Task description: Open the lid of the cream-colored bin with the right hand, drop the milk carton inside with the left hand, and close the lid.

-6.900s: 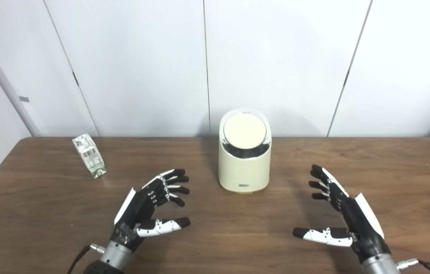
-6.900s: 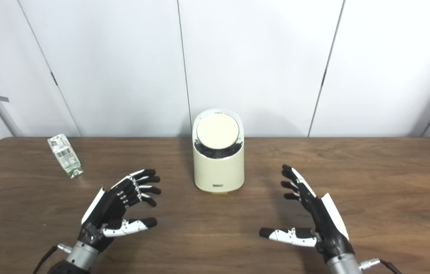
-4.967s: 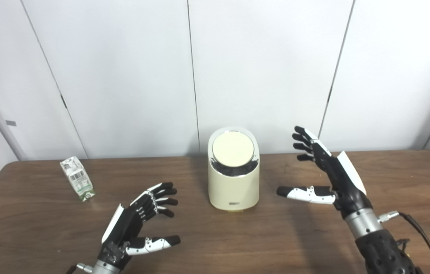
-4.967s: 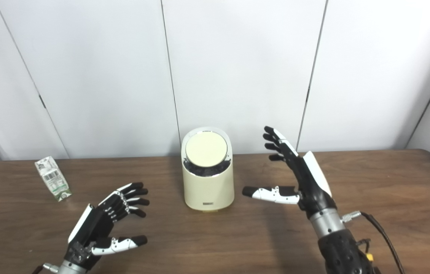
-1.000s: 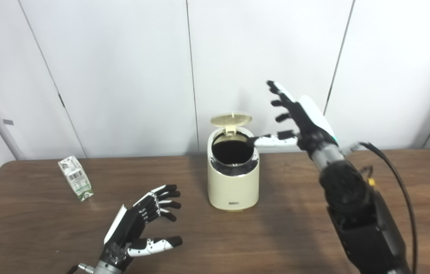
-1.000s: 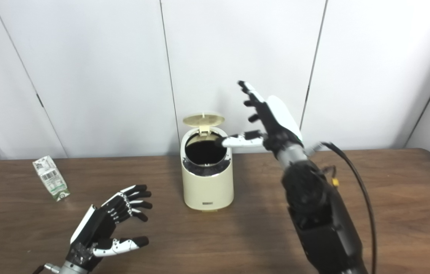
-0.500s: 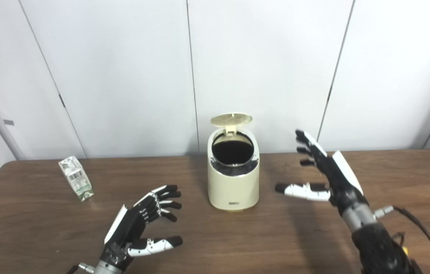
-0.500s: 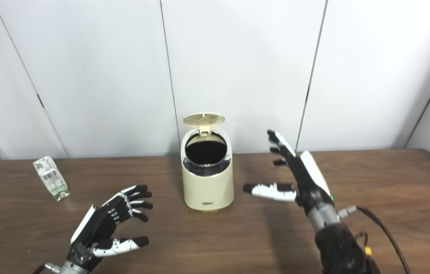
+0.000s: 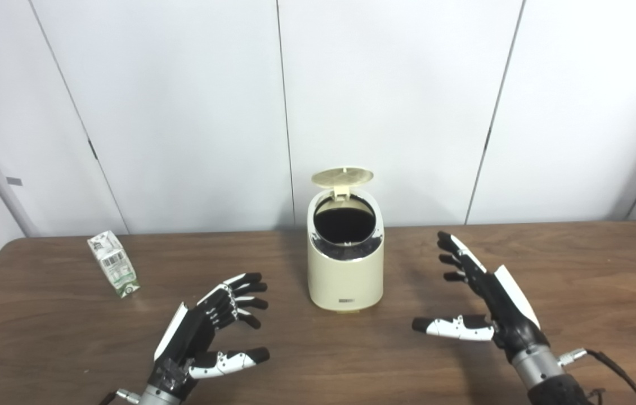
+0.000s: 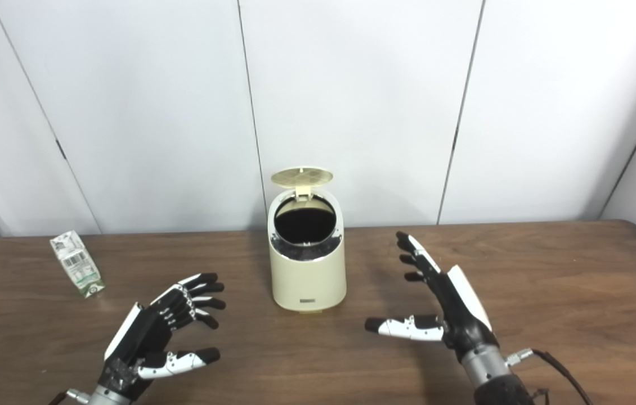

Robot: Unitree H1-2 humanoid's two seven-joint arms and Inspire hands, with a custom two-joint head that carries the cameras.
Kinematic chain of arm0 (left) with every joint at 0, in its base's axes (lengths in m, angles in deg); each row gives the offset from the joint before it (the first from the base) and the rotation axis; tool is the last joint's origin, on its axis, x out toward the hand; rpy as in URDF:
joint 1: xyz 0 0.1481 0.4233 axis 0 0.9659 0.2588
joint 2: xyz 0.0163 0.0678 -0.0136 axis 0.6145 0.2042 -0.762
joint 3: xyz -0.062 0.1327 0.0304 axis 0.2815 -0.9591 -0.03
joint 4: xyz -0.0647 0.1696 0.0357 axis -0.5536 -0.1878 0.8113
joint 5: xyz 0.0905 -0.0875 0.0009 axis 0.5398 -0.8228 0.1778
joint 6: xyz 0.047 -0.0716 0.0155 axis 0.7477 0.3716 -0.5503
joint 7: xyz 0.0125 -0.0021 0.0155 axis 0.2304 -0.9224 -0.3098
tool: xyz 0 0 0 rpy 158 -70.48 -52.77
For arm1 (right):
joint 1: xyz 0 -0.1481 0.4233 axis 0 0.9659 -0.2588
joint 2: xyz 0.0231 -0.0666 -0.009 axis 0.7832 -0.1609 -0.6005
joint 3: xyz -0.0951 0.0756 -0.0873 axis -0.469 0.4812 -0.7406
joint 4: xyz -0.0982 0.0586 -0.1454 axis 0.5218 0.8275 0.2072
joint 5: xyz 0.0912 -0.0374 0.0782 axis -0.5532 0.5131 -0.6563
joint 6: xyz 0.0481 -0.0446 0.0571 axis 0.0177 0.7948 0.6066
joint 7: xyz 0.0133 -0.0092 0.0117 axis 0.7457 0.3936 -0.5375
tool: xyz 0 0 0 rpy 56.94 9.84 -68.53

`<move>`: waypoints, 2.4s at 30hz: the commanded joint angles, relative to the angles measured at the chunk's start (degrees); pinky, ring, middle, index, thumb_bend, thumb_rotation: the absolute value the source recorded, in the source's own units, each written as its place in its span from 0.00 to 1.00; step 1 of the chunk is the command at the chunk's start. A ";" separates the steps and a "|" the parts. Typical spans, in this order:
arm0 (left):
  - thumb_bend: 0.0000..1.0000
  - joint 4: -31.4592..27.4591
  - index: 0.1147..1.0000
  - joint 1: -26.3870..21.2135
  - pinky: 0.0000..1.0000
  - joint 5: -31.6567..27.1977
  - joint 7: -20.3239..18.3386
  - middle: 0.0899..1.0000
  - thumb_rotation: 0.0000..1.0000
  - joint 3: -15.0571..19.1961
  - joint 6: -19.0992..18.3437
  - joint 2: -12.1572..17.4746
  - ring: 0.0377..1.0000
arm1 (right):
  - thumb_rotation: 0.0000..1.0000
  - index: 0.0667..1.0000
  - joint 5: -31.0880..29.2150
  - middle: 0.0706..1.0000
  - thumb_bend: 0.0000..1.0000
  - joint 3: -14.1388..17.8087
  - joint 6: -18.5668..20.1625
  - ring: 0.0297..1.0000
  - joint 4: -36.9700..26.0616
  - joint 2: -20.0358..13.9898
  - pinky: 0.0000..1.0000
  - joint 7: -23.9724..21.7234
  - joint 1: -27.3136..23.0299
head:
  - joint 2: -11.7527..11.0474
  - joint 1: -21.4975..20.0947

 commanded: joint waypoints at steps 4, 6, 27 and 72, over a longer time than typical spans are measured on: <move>0.78 1.78 0.83 2.01 0.57 -0.08 0.85 0.79 0.10 -0.76 1.36 -1.81 0.70 | 0.27 0.94 -2.17 0.95 0.81 0.74 -3.66 0.90 -0.75 -1.19 0.79 0.19 -0.21 | -1.29 6.92; 0.78 1.94 0.83 2.06 0.58 0.40 1.19 0.79 0.10 -1.15 1.03 -2.55 0.70 | 0.25 0.95 -3.59 0.95 0.80 1.09 -3.72 0.90 -0.67 -1.75 0.80 -0.53 0.14 | -2.47 10.97; 0.76 -6.58 0.76 -1.55 0.55 7.50 10.20 0.72 0.06 6.50 3.21 -2.11 0.67 | 0.37 0.94 -0.84 0.95 0.79 0.69 -1.39 0.88 -3.82 -3.10 0.61 -1.22 -0.14 | -7.68 22.05; 0.99 7.63 0.77 -17.32 0.75 17.33 22.13 0.76 0.23 16.28 -6.90 18.62 0.78 | 0.48 0.98 -2.90 0.91 0.86 1.49 -1.55 0.80 -1.83 -4.17 0.43 -2.42 -1.72 | -7.60 22.53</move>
